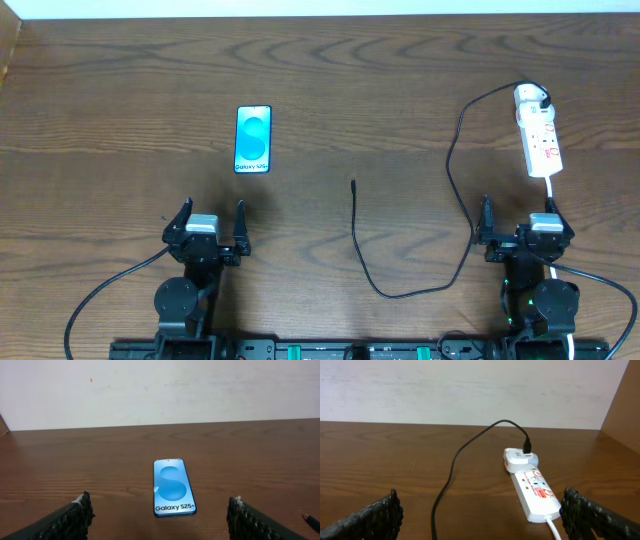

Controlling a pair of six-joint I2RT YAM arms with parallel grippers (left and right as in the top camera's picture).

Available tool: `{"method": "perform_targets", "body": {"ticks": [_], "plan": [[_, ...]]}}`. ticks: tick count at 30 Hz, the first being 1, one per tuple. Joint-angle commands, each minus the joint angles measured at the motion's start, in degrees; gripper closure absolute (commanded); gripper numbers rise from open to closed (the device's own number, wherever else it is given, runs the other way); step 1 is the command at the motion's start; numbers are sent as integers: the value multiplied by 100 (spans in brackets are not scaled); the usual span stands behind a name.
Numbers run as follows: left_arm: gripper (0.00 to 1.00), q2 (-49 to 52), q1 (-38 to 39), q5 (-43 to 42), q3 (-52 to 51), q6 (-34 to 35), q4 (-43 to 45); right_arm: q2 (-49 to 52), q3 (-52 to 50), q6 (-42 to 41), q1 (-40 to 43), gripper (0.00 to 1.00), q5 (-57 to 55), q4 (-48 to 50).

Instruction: Plug charger to phone and switch on socket

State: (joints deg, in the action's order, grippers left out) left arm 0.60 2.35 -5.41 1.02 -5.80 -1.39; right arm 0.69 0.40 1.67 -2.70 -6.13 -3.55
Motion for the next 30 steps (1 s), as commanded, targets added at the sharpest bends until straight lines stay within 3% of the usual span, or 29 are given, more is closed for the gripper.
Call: {"method": "perform_targets", "body": {"ticks": [1, 30], "plan": [[13, -37, 20, 2, -79, 48, -225, -39, -9, -79, 35, 1, -81, -11], [13, -37, 20, 4, -79, 50, -221, -39, -9, 57, 39, 1, -341, 256]]}}
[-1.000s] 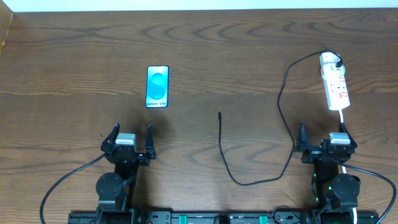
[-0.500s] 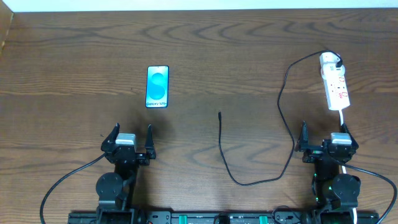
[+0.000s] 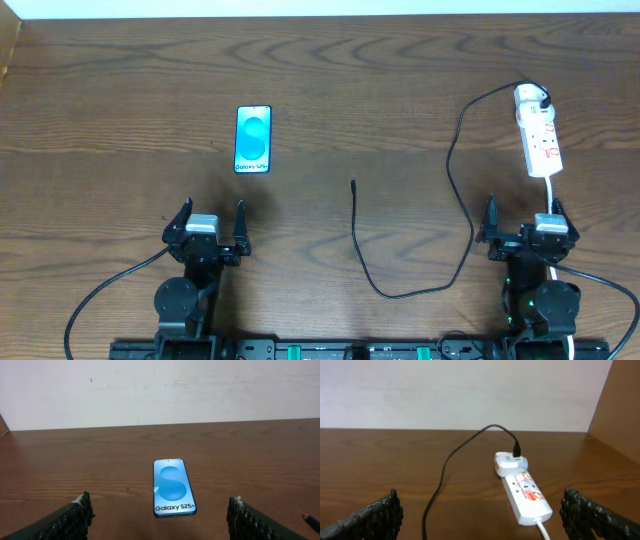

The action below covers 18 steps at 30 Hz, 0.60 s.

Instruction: Plug charger to phone and switch on socket

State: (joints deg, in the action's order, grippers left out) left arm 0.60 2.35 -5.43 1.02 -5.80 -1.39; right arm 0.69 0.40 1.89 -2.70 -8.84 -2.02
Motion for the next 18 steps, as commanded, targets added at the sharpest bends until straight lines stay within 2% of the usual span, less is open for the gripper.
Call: {"method": "perform_targets", "body": {"ticks": [1, 18], "plan": [[13, -35, 20, 9, -79, 50, -221, -39, -9, 37, 42, 1, -70, 144], [13, 160, 20, 7, 173, 74, -223, -31, 186, 37, 42, 1, -70, 310]]}}
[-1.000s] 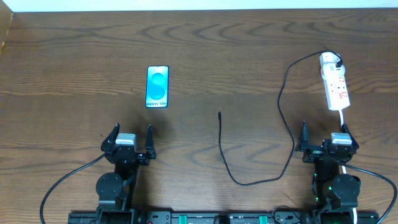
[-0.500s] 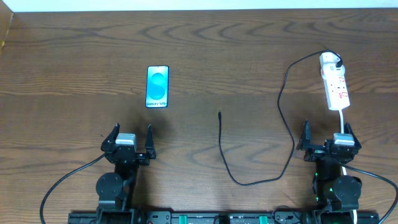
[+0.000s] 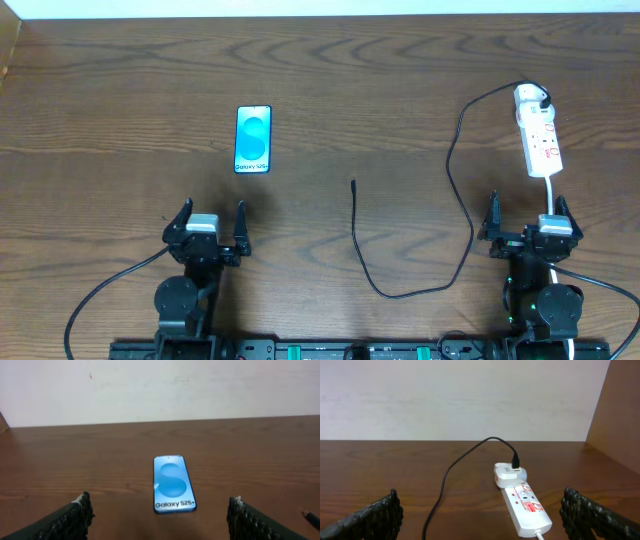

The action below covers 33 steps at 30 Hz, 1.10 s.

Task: Plug charger to phone and switch on socket
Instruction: 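Move the left gripper over the blue phone and lower toward it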

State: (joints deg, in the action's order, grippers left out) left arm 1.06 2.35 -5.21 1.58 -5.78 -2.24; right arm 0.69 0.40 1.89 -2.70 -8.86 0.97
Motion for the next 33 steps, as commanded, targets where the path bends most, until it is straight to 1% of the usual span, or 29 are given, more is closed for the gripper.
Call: {"method": "perform_targets", "body": {"ticks": [1, 10, 16, 23, 29, 33], "plan": [[13, 229, 20, -15, 186, 72, -138, -22, 247, 37, 42, 1, -68, 11], [13, 990, 20, -17, 887, 72, -138, 267, 623, 52, 42, 1, -66, 9], [13, 1864, 20, -195, 1674, 74, -144, 1014, 1276, 50, 42, 1, 0, -96], [13, 3311, 20, -640, 2981, 74, -433, 2594, 2811, 26, 42, 1, 245, -599], [13, 4315, 20, -645, 4146, 74, -1239, 3709, 4218, 26, 42, 1, 529, -1480], [13, 4924, 17, -879, 4944, 72, -1731, 4409, 5119, 26, 42, 1, 835, -2096]]}}
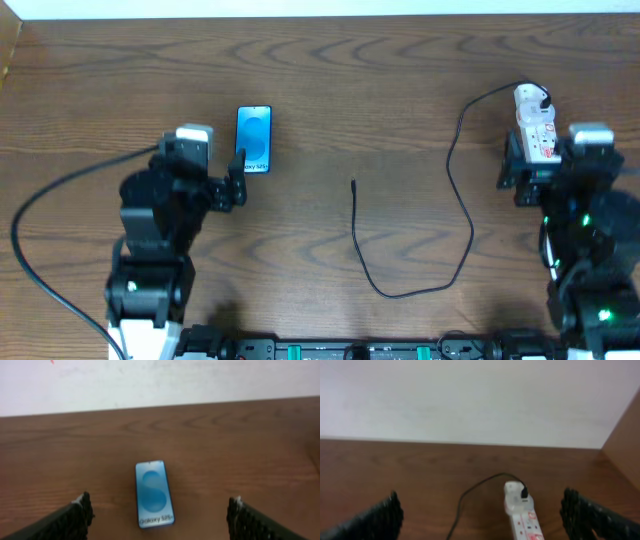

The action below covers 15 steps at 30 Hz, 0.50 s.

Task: Plug charger to phone and switch on socket
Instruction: 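Move the left gripper over the blue phone and lower toward it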

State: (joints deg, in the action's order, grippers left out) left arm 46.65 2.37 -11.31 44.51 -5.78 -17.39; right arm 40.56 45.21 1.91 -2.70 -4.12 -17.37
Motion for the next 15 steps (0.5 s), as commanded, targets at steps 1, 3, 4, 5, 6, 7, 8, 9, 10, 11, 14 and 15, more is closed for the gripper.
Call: {"method": "perform_targets", "body": {"ticks": [1, 3, 4, 5, 6, 7, 8, 9, 10, 11, 14, 15], "plan": [[13, 498, 17, -317, 822, 72, -332, 570, 833, 26, 42, 1, 452, -407], [13, 914, 17, -439, 1355, 70, -741, 1025, 1410, 26, 42, 1, 667, -905], [13, 1075, 17, -470, 1567, 70, -925, 1204, 1637, 28, 42, 1, 730, -1126], [13, 1220, 17, -481, 1751, 70, -1082, 1392, 1867, 26, 42, 1, 778, -1344], [13, 1403, 17, -481, 1998, 70, -1307, 1547, 2059, 26, 42, 1, 811, -1523], [13, 1554, 17, -481, 2201, 70, -1491, 1727, 2284, 26, 42, 1, 852, -1731], [13, 1731, 15, -481, 2448, 70, -1711, 1882, 2485, 26, 42, 1, 909, -1910], [13, 1884, 17, -476, 2669, 68, -1919, 2061, 2715, 28, 42, 1, 986, -2111], [13, 2085, 17, -479, 2966, 44, -2201, 2238, 2949, 31, 42, 1, 1119, -2302], [13, 2249, 15, -476, 3202, 42, -2426, 2402, 3161, 33, 42, 1, 1255, -2474], [13, 2822, 17, -474, 4030, 0, -3239, 2844, 3733, 52, 42, 1, 1604, -2940], [13, 2999, 17, -474, 4277, -2, -3493, 3003, 3939, 52, 42, 1, 1711, -3108]]}}
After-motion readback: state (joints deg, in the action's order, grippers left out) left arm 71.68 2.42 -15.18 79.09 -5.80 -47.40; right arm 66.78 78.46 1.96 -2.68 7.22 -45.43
